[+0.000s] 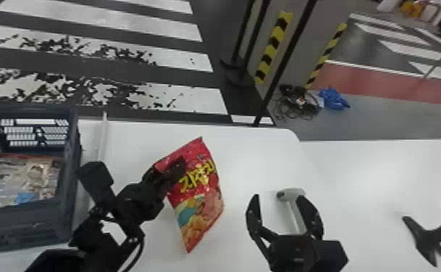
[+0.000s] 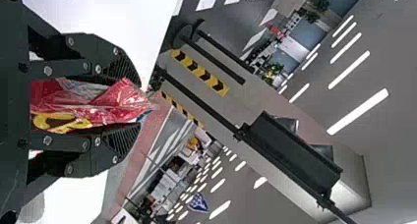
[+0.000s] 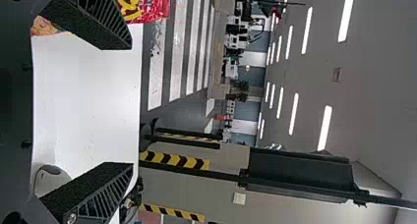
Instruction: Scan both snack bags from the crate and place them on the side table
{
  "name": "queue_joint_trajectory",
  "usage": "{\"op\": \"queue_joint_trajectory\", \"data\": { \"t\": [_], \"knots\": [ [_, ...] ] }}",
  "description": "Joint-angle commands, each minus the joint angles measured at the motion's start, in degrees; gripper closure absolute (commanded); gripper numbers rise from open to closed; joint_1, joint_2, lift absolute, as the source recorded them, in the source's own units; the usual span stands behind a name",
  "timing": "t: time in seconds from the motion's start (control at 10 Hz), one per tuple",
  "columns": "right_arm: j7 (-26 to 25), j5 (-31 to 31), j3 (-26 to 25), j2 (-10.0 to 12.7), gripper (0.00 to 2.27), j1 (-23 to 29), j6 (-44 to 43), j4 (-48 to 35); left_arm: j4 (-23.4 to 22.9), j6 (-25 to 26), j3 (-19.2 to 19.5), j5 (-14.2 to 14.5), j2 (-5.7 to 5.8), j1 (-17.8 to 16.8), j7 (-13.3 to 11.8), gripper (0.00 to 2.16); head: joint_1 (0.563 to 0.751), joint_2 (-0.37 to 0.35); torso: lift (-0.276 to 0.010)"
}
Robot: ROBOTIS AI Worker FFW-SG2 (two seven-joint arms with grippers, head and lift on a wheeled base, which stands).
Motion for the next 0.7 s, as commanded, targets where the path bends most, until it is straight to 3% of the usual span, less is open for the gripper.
{"op": "queue_joint_trajectory", "data": {
  "t": [0.0,0.2,0.4,0.5,0.6],
  "knots": [
    [0.0,0.0,-0.1,0.1,0.08,0.0,0.0,0.0,-0.4,1.5,-0.1,0.0,0.53,0.0,0.1,0.03,0.695,-0.350,-0.098],
    [0.0,0.0,-0.1,0.1,0.08,-0.4,0.7,0.1,-0.2,3.8,0.2,-1.0,0.53,-0.9,3.0,0.03,0.695,-0.350,-0.098],
    [0.0,0.0,-0.2,0.1,0.08,-0.5,0.9,0.1,-0.8,7.9,0.4,-3.7,0.88,-1.0,3.4,0.03,0.695,-0.350,-0.098],
    [0.0,0.0,-0.2,0.1,0.08,-0.5,0.9,0.1,-3.8,8.2,0.6,-7.0,1.24,-0.5,4.6,0.02,0.695,-0.350,-0.098],
    [0.0,0.0,-0.2,0.1,0.08,-0.5,0.9,0.1,-8.2,13.0,0.6,-13.8,1.41,0.0,6.8,0.02,0.695,-0.350,-0.098]
  ]
}}
